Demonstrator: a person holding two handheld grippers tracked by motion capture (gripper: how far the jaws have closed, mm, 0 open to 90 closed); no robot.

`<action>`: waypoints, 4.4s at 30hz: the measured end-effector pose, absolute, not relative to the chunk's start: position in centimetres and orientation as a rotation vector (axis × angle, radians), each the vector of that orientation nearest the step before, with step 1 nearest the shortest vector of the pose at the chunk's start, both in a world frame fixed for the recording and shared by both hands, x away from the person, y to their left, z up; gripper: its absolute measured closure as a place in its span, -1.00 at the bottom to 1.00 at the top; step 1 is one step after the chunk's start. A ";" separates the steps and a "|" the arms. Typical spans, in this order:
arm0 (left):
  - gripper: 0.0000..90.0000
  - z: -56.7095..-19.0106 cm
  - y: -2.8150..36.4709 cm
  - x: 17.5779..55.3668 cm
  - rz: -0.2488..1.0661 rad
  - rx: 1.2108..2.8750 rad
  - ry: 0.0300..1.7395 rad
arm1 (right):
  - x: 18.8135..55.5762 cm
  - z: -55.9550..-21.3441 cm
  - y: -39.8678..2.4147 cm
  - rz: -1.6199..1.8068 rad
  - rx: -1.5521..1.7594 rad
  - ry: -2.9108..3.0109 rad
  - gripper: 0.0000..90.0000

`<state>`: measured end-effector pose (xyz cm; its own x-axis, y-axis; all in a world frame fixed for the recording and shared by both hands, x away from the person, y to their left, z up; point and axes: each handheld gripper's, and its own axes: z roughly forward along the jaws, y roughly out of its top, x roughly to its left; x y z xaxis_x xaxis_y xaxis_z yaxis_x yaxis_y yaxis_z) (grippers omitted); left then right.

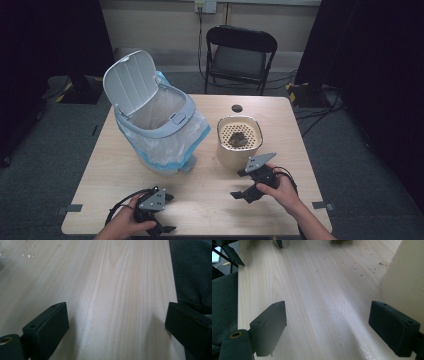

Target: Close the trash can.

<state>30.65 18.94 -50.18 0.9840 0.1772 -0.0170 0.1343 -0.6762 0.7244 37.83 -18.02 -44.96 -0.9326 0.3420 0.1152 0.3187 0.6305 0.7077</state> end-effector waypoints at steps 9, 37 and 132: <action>-0.90 -50.2 18.9 30.6 0.071 2.322 0.218 | 37.7 -46.5 -18.4 1.184 0.603 2.817 -0.68; -0.91 -50.2 19.0 30.6 0.079 2.319 0.225 | 36.4 -50.1 -18.0 1.157 0.467 2.733 -0.87; -0.64 -29.5 32.8 38.3 0.239 2.102 0.838 | 36.6 -50.2 -17.8 1.133 0.488 2.735 -1.00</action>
<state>38.28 32.79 -29.55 0.7586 0.6403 -0.1209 0.4806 -0.4245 0.7674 36.61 -17.79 -50.17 -0.9376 0.3477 -0.0057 0.2418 0.6636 0.7080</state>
